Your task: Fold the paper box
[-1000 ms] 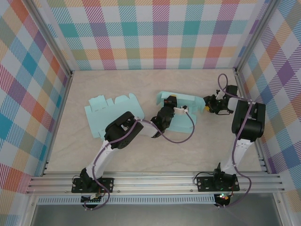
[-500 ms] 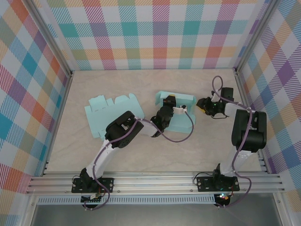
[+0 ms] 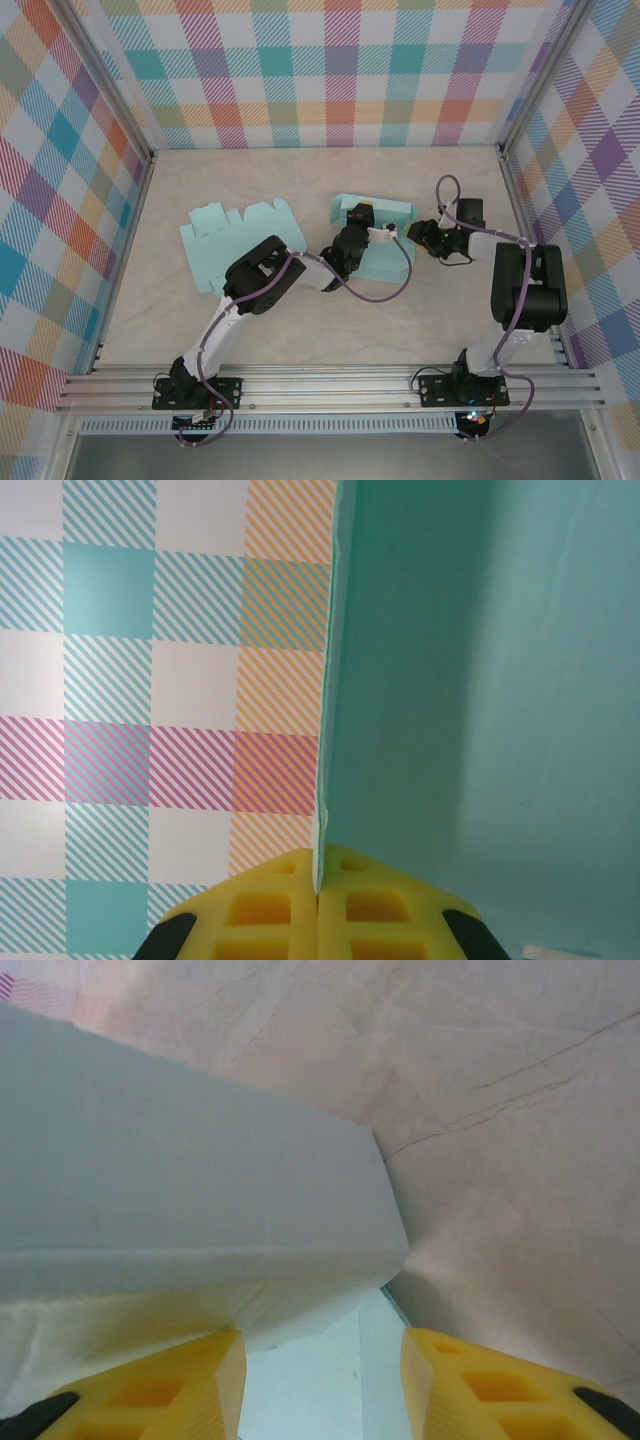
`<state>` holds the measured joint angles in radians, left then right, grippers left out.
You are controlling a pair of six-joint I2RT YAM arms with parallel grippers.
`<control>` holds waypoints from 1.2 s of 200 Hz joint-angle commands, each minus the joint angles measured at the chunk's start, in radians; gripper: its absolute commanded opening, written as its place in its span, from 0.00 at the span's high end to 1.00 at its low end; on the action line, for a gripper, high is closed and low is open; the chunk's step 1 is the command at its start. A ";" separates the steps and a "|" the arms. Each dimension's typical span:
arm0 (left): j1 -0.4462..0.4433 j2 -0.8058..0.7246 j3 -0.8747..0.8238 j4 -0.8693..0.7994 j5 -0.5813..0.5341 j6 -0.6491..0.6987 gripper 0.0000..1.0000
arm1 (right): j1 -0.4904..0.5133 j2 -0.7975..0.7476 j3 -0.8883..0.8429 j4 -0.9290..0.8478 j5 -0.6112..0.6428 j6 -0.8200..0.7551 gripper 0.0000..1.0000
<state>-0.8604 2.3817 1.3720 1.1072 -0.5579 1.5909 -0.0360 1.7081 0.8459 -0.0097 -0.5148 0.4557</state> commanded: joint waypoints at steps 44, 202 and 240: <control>0.006 0.009 -0.007 0.019 0.036 -0.006 1.00 | 0.034 -0.001 0.019 0.112 0.105 -0.048 0.55; 0.005 0.002 -0.014 -0.033 0.082 -0.028 1.00 | 0.145 0.024 0.034 0.273 0.427 -0.064 0.55; 0.006 -0.002 -0.017 -0.049 0.095 -0.033 1.00 | 0.157 0.037 0.034 0.305 0.471 -0.069 0.57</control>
<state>-0.8536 2.3817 1.3712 1.1099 -0.5251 1.5860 0.1150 1.7275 0.8780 0.1810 -0.1116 0.4019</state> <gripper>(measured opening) 0.048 0.441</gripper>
